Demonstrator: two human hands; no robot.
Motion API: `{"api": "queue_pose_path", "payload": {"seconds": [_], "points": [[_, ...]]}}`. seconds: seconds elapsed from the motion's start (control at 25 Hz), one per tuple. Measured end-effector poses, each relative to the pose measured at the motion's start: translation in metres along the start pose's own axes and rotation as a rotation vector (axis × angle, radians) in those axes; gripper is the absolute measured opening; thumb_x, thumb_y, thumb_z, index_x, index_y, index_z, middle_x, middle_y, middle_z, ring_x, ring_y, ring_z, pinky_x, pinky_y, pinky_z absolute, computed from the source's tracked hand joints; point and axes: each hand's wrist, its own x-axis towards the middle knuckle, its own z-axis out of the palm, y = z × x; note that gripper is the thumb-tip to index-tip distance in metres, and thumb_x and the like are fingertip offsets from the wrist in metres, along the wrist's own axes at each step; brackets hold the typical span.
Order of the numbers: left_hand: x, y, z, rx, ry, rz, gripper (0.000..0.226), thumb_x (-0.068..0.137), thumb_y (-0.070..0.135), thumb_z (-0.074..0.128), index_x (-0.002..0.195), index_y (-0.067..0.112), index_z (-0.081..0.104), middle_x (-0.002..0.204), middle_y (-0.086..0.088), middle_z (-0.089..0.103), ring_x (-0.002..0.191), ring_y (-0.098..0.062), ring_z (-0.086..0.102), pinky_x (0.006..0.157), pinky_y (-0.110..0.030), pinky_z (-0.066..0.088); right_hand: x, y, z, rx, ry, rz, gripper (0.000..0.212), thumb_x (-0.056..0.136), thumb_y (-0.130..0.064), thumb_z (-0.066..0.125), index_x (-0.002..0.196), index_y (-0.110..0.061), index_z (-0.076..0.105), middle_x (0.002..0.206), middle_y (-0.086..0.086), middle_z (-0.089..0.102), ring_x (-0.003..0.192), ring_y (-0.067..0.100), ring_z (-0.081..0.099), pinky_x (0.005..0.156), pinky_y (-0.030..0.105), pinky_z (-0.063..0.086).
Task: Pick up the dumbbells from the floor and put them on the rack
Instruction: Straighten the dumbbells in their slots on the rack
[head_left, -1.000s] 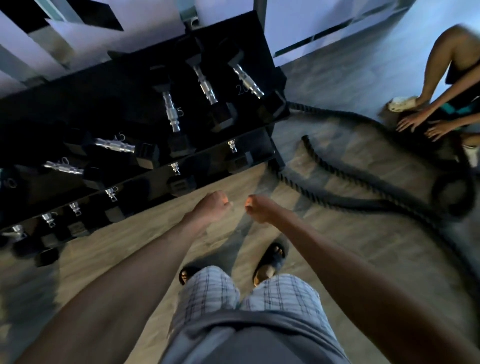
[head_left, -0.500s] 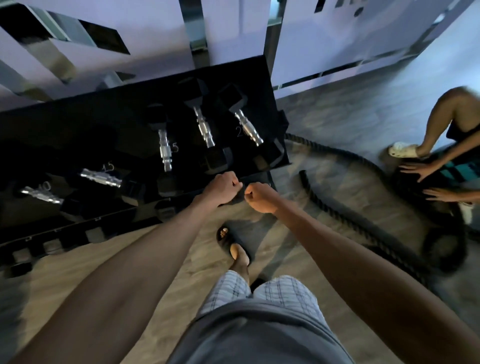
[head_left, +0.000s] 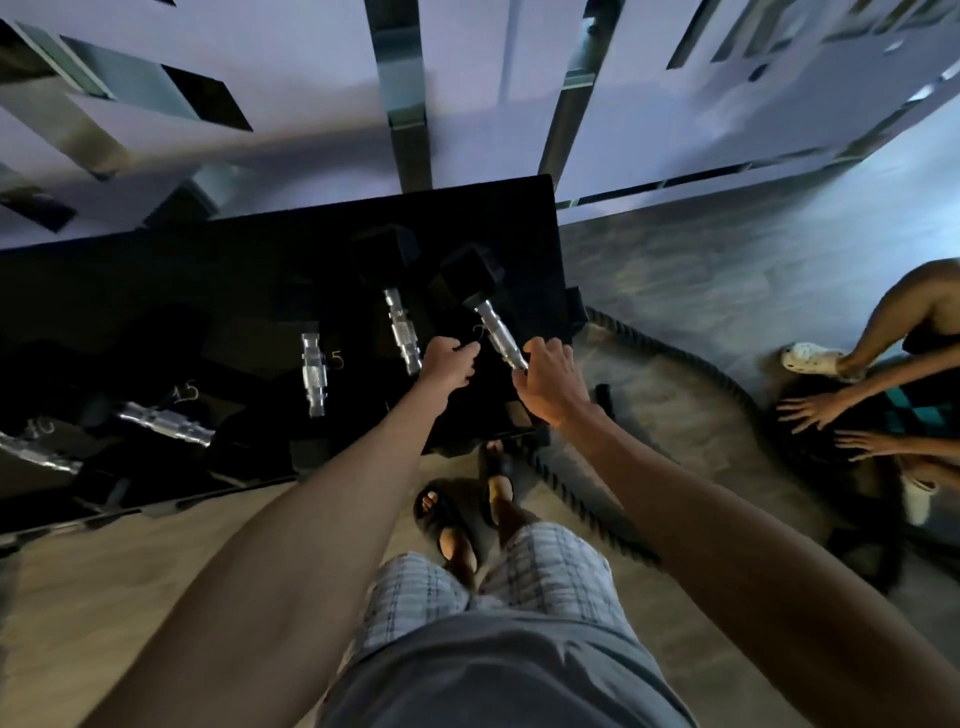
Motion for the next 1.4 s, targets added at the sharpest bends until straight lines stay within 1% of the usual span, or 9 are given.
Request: {"api": "queue_pose_path", "payload": {"seconds": [0.12, 0.2, 0.32, 0.4, 0.48, 0.76, 0.92, 1.16, 1.4], "points": [[0.024, 0.02, 0.008, -0.477, 0.024, -0.207, 0.009, 0.098, 0.016, 0.055, 0.101, 0.01, 0.062, 0.113, -0.008, 0.064, 0.108, -0.02, 0.06, 0.106, -0.04, 0.045, 0.039, 0.011, 0.004, 0.074, -0.127, -0.057, 0.042, 0.095, -0.031, 0.054, 0.13, -0.009, 0.046, 0.124, 0.013, 0.053, 0.113, 0.03, 0.052, 0.093, 0.041, 0.045], [0.037, 0.032, 0.016, -0.637, -0.006, -0.267, 0.014, 0.097, 0.012, 0.055, 0.109, 0.007, 0.062, 0.11, -0.005, 0.063, 0.105, -0.017, 0.058, 0.107, -0.037, 0.04, 0.057, 0.018, 0.007, 0.16, -0.192, -0.019, 0.044, 0.095, -0.032, 0.055, 0.133, -0.01, 0.045, 0.124, 0.011, 0.05, 0.105, 0.026, 0.057, 0.087, 0.039, 0.049], [0.059, 0.035, 0.025, -0.749, -0.016, -0.343, 0.043, 0.09, 0.011, 0.065, 0.13, 0.002, 0.053, 0.116, -0.011, 0.063, 0.11, -0.02, 0.059, 0.111, -0.038, 0.039, 0.076, 0.025, 0.017, 0.247, -0.302, 0.019, 0.034, 0.095, -0.03, 0.057, 0.122, -0.012, 0.047, 0.114, 0.007, 0.054, 0.09, 0.021, 0.059, 0.075, 0.037, 0.05], [0.069, 0.036, 0.029, -0.736, 0.001, -0.366, 0.067, 0.082, 0.009, 0.07, 0.141, 0.001, 0.041, 0.127, -0.017, 0.059, 0.118, -0.026, 0.057, 0.113, -0.041, 0.039, 0.082, 0.026, 0.026, 0.314, -0.314, 0.057, 0.021, 0.094, -0.025, 0.057, 0.108, -0.016, 0.044, 0.102, 0.005, 0.059, 0.084, 0.02, 0.061, 0.068, 0.036, 0.047], [0.073, 0.037, 0.034, -0.719, 0.044, -0.37, 0.073, 0.079, 0.005, 0.07, 0.143, 0.001, 0.035, 0.133, -0.019, 0.054, 0.124, -0.029, 0.054, 0.114, -0.044, 0.038, 0.085, 0.026, 0.031, 0.345, -0.308, 0.07, 0.019, 0.094, -0.023, 0.057, 0.102, -0.018, 0.041, 0.099, 0.004, 0.059, 0.082, 0.02, 0.059, 0.067, 0.037, 0.045], [0.078, 0.036, 0.039, -0.635, 0.119, -0.353, 0.068, 0.081, 0.012, 0.073, 0.138, 0.003, 0.037, 0.126, -0.016, 0.058, 0.119, -0.03, 0.058, 0.107, -0.046, 0.046, 0.081, 0.028, 0.038, 0.338, -0.239, 0.032, 0.014, 0.095, -0.021, 0.052, 0.102, -0.019, 0.04, 0.094, 0.001, 0.057, 0.082, 0.019, 0.057, 0.072, 0.041, 0.045], [0.081, 0.036, 0.041, -0.569, 0.121, -0.362, 0.08, 0.078, 0.021, 0.074, 0.144, 0.005, 0.032, 0.132, -0.018, 0.055, 0.124, -0.033, 0.055, 0.109, -0.049, 0.043, 0.081, 0.028, 0.039, 0.387, -0.227, 0.05, 0.015, 0.096, -0.021, 0.052, 0.105, -0.018, 0.041, 0.091, -0.001, 0.055, 0.079, 0.017, 0.056, 0.073, 0.039, 0.045], [0.081, 0.076, 0.034, -0.288, 0.103, -0.258, 0.085, 0.083, 0.023, 0.072, 0.145, 0.003, 0.016, 0.137, -0.019, 0.05, 0.127, -0.033, 0.052, 0.109, -0.047, 0.043, 0.082, 0.007, 0.036, 0.668, -0.164, 0.104, 0.009, 0.099, -0.015, 0.047, 0.105, -0.011, 0.041, 0.083, 0.005, 0.058, 0.056, 0.011, 0.048, 0.043, 0.017, 0.037], [0.083, 0.081, 0.031, -0.171, 0.097, -0.182, 0.068, 0.087, 0.016, 0.07, 0.137, 0.004, 0.025, 0.137, -0.016, 0.047, 0.13, -0.03, 0.046, 0.112, -0.043, 0.04, 0.089, 0.001, 0.038, 0.698, -0.147, 0.087, 0.007, 0.1, -0.015, 0.045, 0.103, -0.012, 0.039, 0.083, 0.006, 0.058, 0.057, 0.014, 0.05, 0.041, 0.018, 0.038]]}}
